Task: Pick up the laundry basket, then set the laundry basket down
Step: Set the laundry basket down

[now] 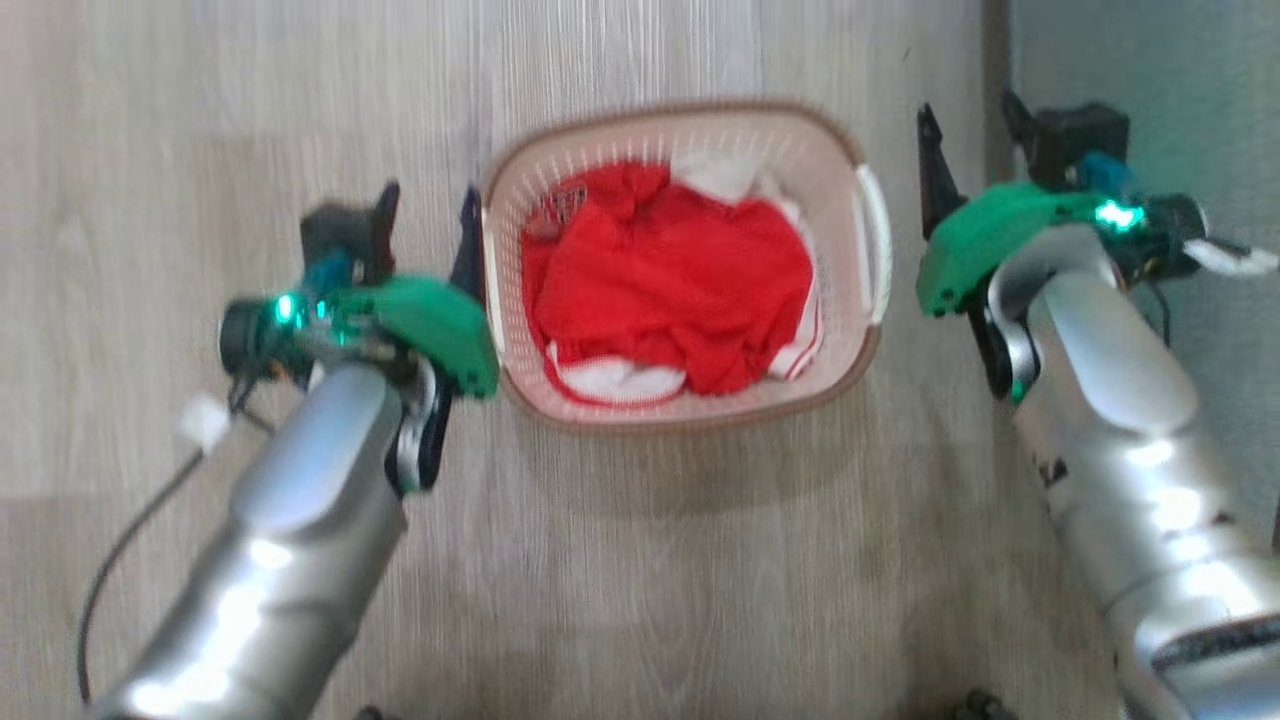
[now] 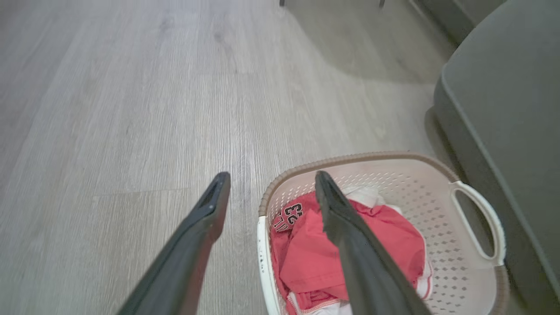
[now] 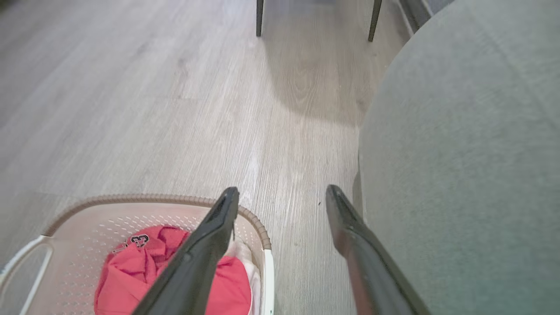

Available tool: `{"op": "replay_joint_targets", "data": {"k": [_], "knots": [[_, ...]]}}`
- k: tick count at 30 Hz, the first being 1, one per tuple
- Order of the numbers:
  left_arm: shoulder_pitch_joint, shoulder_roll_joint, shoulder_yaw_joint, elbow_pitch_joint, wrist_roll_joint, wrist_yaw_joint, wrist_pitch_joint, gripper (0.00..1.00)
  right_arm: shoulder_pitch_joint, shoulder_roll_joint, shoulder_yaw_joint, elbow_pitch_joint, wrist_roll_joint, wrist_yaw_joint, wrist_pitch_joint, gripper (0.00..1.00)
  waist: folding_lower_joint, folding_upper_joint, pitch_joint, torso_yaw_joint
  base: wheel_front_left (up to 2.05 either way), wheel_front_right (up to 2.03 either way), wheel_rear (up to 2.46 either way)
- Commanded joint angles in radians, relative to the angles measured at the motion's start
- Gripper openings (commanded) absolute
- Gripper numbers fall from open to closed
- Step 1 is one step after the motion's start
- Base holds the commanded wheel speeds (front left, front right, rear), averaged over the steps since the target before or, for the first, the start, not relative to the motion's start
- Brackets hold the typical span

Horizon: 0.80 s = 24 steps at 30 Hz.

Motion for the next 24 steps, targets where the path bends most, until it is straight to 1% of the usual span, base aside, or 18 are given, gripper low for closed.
{"op": "replay_joint_targets", "data": {"k": [1,6,10,13,14,15,17,24], "knots": [[0.058,0.027,0.072,-0.061,0.044,-0.012,-0.009,1.0,0.067,0.021,0.006,-0.064,-0.004,-0.002,-0.013,1.0,0.0001,-0.0001,-0.114,-0.001,0.0,0.0,0.0],[0.211,0.007,0.174,-0.161,0.154,-0.042,-0.009,1.0,0.198,0.021,-0.024,-0.175,0.0,-0.002,-0.013,1.0,0.0001,-0.0001,-0.237,0.005,0.0,0.0,0.0],[0.316,-0.012,0.236,-0.211,0.195,-0.069,-0.009,1.0,0.301,0.021,-0.039,-0.265,0.0,-0.002,-0.013,1.0,0.0001,-0.0001,-0.321,0.004,0.0,0.0,0.0],[0.384,-0.018,0.271,-0.264,0.233,-0.078,-0.009,1.0,0.373,0.021,-0.055,-0.342,-0.001,-0.002,-0.013,1.0,0.0001,-0.0001,-0.367,0.005,0.0,0.0,0.0],[0.406,-0.02,0.282,-0.283,0.246,-0.078,-0.009,1.0,0.396,0.021,-0.061,-0.368,-0.004,-0.002,-0.013,1.0,0.0001,-0.0001,-0.381,0.005,0.0,0.0,0.0],[0.406,-0.02,0.282,-0.283,0.246,-0.078,-0.009,1.0,0.396,0.021,-0.061,-0.368,-0.004,-0.002,-0.013,1.0,0.0001,-0.0001,-0.381,0.005,0.0,0.0,0.0],[0.449,-0.021,0.306,-0.322,0.268,-0.076,-0.009,1.0,0.44,0.021,-0.073,-0.419,-0.007,-0.002,-0.013,1.0,0.0001,-0.0001,-0.407,0.005,0.0,0.0,0.0],[0.594,-0.025,0.388,-0.481,0.338,-0.052,-0.009,1.0,0.592,0.021,-0.088,-0.584,-0.012,-0.002,-0.013,1.0,0.0001,-0.0001,-0.483,0.007,0.0,0.0,0.0]]}}
